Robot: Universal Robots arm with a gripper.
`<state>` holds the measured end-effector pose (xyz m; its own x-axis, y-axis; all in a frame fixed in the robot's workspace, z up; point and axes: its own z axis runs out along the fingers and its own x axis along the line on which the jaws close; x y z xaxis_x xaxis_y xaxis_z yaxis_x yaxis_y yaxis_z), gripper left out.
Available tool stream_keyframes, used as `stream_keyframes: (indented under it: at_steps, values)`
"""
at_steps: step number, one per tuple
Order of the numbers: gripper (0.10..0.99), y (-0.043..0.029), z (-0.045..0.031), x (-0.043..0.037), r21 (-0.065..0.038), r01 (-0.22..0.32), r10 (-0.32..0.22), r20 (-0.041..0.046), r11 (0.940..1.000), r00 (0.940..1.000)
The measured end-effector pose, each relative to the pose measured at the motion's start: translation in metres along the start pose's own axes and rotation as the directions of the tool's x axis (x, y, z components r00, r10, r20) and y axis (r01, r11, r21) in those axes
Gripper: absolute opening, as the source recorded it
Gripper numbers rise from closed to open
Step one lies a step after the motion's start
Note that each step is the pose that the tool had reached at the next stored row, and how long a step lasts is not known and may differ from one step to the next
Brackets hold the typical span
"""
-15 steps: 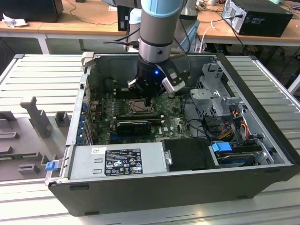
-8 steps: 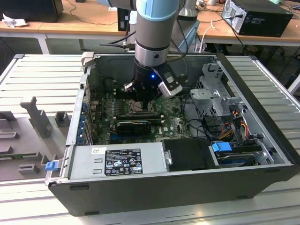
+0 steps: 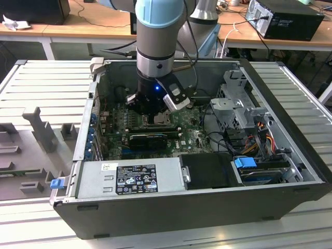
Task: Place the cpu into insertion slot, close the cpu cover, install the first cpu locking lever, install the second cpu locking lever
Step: 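Install the second cpu locking lever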
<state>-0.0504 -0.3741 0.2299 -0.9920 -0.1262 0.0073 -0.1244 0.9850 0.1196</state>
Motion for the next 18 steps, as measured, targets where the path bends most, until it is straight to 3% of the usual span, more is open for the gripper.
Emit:
stream_keyframes:
  at_steps: [2, 3, 8, 11, 18]
  values:
    - [0.106, -0.0020, -0.0002, 0.0012, -0.033, 0.001, -0.001, 0.0042, 0.9994, 1.0000]
    - [0.106, -0.0039, -0.0004, 0.0015, -0.044, 0.001, -0.001, 0.0056, 0.9990, 1.0000]
    - [0.106, -0.0102, -0.0012, 0.0032, -0.050, -0.001, 0.002, 0.0065, 0.9988, 1.0000]
    - [0.106, -0.0115, -0.0011, 0.0112, -0.056, -0.001, 0.001, 0.0072, 0.9984, 1.0000]
    - [0.106, -0.0136, 0.0079, 0.0145, -0.063, -0.004, 0.004, 0.0085, 0.9980, 1.0000]
